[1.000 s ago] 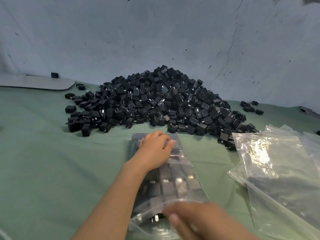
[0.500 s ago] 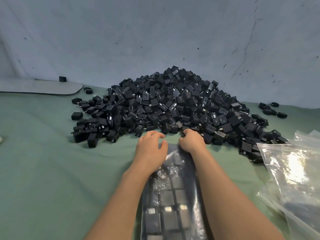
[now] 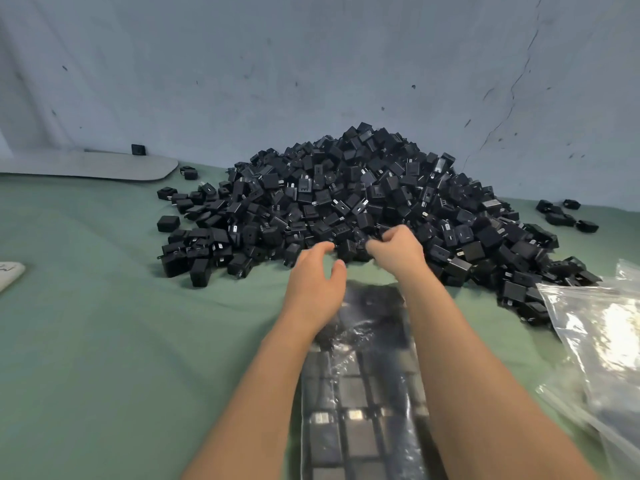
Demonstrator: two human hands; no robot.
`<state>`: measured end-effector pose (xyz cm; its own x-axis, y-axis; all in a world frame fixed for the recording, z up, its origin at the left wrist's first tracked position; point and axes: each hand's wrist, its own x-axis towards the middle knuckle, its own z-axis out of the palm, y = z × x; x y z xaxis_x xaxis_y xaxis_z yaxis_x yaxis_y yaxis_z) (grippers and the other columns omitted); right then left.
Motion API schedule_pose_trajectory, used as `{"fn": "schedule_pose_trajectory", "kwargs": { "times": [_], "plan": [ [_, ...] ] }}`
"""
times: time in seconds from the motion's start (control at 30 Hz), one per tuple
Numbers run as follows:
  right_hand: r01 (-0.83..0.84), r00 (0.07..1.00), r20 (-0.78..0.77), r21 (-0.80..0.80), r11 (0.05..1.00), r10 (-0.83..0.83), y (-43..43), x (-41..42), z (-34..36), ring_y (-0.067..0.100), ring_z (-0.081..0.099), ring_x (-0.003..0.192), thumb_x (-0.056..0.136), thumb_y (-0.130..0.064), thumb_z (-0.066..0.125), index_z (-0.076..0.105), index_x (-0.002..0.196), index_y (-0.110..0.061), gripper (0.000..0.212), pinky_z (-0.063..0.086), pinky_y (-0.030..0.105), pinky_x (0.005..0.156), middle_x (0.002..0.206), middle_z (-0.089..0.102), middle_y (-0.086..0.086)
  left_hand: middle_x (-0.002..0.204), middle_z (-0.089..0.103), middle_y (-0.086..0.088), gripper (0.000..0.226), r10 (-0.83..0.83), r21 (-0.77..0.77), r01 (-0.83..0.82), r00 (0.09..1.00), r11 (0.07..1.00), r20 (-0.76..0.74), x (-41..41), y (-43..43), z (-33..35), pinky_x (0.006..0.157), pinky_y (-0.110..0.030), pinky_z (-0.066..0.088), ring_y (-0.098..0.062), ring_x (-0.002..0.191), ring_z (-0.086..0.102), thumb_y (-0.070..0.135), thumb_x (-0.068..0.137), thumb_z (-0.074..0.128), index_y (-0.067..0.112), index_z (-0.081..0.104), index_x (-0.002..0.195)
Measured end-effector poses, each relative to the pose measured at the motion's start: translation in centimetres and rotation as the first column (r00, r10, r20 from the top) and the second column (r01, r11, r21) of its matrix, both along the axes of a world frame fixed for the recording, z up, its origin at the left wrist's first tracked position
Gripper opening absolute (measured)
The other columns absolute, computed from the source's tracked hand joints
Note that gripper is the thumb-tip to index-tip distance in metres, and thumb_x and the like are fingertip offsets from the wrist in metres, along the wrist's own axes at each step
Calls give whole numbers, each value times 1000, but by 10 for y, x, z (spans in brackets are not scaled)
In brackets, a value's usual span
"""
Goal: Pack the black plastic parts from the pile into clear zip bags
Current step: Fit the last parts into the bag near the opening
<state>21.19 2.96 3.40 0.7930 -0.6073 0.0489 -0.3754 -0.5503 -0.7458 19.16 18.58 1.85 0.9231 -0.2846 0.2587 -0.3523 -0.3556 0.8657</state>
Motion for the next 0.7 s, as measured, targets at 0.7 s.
{"fn": "schedule_pose_trajectory", "kwargs": {
  "times": [0.7],
  "plan": [
    [-277,906,290,-147,949,309,94,-245,1,7,48,117,91,-15,59,60,111,-44,35,37,25,100,116,56,-8,95,67,3,33,-174,12,174,984,985,-46,-127,64,22,81,-28,52,-12,86,63,44,87,61,14,64,102]
  ]
}}
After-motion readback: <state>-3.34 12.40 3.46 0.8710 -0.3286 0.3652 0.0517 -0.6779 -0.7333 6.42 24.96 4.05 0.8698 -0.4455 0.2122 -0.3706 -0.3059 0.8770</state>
